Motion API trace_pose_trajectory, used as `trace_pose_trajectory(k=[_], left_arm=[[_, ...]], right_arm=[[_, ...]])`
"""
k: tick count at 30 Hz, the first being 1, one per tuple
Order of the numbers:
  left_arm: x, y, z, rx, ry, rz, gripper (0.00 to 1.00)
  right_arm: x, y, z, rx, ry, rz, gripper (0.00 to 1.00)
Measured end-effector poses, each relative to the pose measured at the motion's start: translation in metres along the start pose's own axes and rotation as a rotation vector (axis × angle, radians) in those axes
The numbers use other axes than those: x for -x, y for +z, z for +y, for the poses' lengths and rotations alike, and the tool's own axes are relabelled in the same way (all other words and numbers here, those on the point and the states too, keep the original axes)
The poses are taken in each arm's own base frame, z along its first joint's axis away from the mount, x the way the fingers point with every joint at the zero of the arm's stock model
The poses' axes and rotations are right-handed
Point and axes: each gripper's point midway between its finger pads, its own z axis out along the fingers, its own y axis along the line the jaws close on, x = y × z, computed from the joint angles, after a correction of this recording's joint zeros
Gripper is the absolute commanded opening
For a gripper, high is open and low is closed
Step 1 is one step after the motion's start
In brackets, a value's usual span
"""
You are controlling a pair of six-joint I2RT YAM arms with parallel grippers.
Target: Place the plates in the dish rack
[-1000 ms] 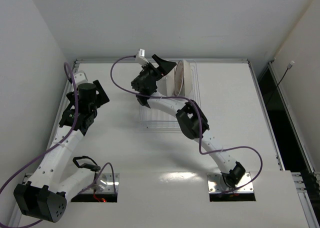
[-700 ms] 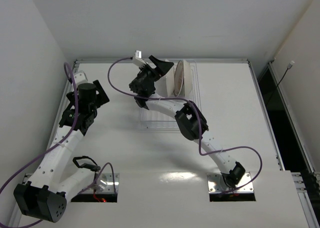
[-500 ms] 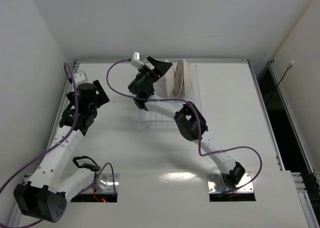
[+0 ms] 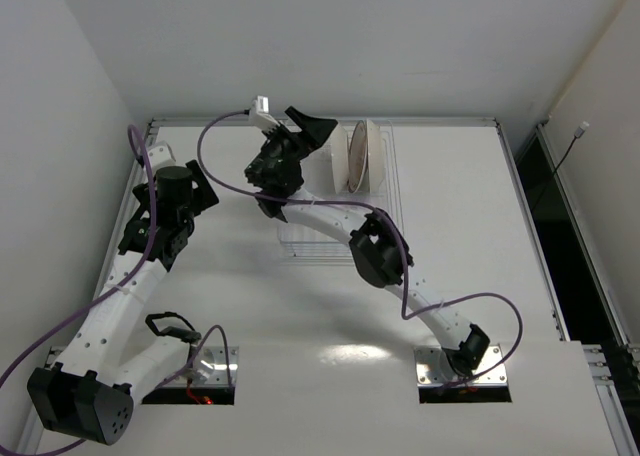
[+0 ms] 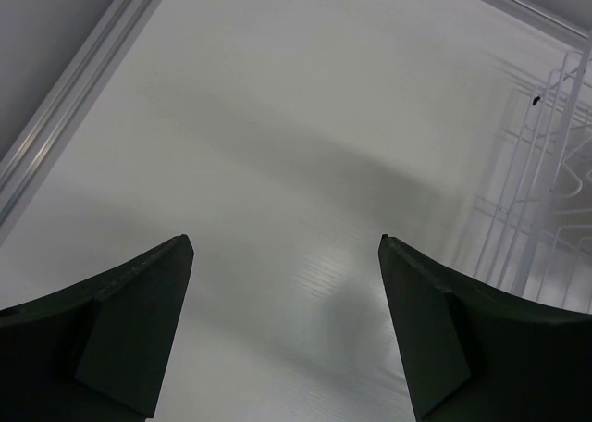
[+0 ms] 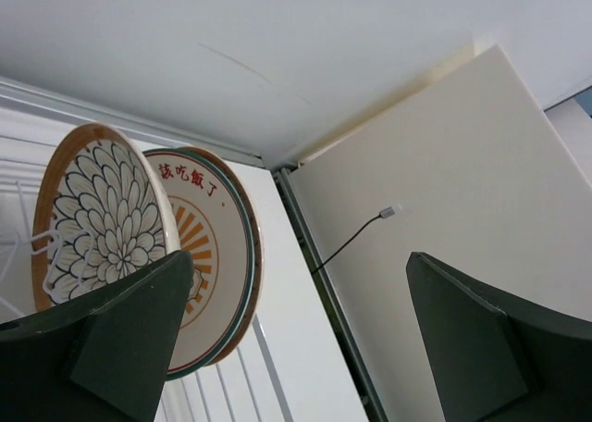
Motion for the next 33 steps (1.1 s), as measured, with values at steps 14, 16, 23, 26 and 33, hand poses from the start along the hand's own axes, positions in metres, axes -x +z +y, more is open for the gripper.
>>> trace_pose_trajectory(k=[14,16,23,26,33], left_arm=[[0.0,0.0,0.002,0.009,0.001,-0.001,0.8],[0.0,0.0,0.002,0.008,0.001,-0.001,0.81],[0.001,-0.001,0.002,0.006,0.0,-0.003,0.81],[0.001,-0.001,0.002,0.005,0.0,-0.003,0.81],[0.002,-0.003,0.001,-0.005,-0.006,-0.008,0.81]], right_arm=[[0.016,0.02,-0.167,-0.044,0.233,0.026,0.99],[0.006,0.028,-0.206,-0.066,0.276,0.04,0.99],[-0.053,0.052,-0.226,-0.115,0.161,0.094,0.99],[-0.064,0.062,-0.21,-0.121,0.091,0.118,0.99],[-0.082,0.075,-0.218,-0.159,0.181,0.136,0.99]])
